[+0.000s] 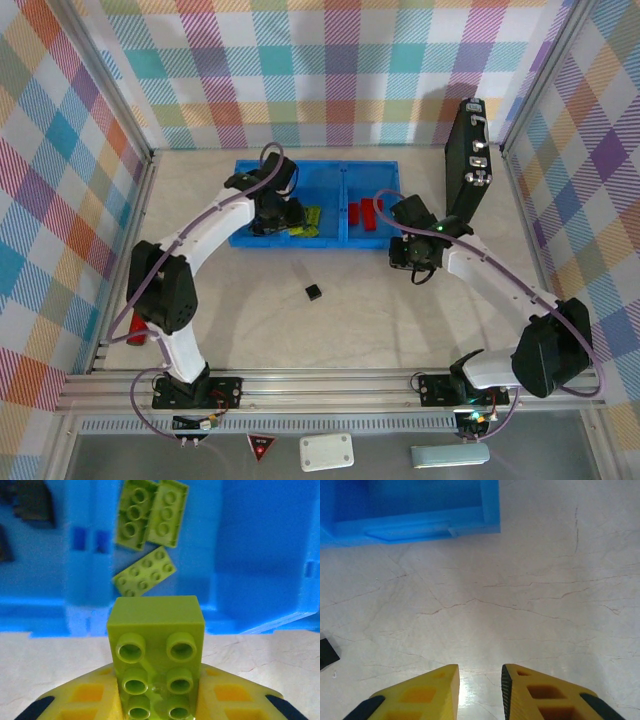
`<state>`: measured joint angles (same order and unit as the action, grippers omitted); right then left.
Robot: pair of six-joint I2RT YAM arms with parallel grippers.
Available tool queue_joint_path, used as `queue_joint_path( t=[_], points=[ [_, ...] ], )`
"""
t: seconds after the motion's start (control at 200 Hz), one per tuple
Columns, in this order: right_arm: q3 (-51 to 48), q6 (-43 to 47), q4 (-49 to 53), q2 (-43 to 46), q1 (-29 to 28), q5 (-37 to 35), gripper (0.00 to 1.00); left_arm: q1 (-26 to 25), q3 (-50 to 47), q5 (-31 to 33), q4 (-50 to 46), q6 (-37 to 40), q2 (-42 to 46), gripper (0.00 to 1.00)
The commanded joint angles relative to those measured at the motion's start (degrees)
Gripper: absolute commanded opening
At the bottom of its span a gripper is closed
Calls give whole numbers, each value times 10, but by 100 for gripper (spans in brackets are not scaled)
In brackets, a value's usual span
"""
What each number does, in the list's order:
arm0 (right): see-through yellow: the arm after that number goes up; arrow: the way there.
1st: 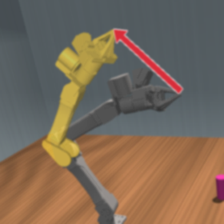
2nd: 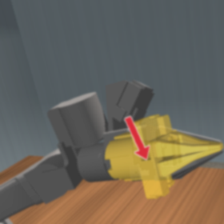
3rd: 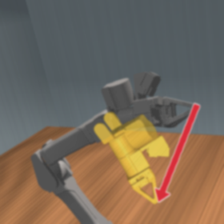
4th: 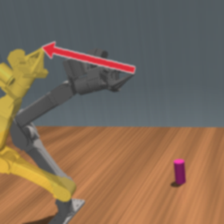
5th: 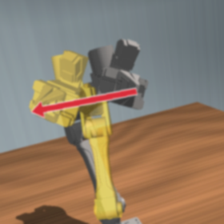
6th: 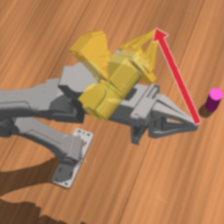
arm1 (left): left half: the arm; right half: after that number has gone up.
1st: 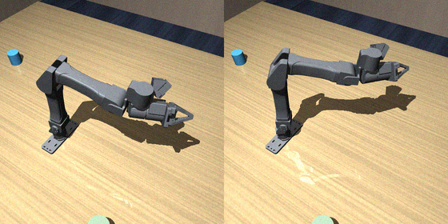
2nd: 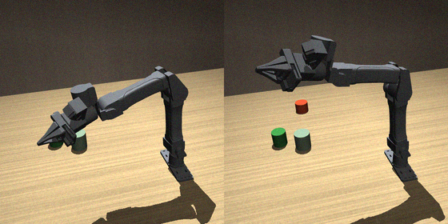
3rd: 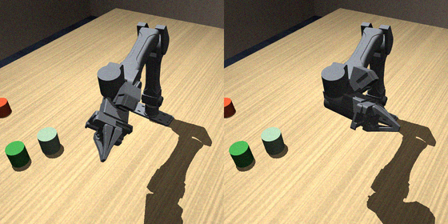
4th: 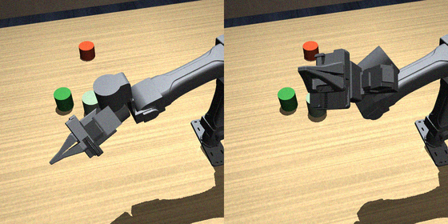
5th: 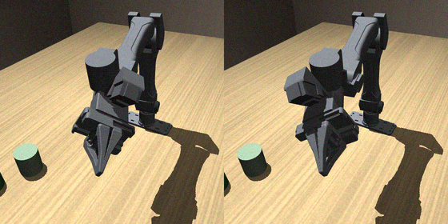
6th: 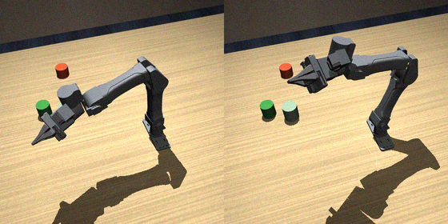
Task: Sort the legos into containers by color
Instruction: Place the lego in the container.
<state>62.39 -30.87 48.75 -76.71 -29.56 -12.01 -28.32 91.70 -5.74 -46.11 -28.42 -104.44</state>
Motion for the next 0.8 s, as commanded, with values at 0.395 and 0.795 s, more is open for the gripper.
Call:
queue_joint_path(
  t=[0.395,0.795],
  points=[
    [-9,-2,39,53,9,-14,31,-10,161,-106,56,93,-178,28],
    [-21,-11,53,76,10,-17,31,1,263,-104,37,123,-290,29]
  ],
)
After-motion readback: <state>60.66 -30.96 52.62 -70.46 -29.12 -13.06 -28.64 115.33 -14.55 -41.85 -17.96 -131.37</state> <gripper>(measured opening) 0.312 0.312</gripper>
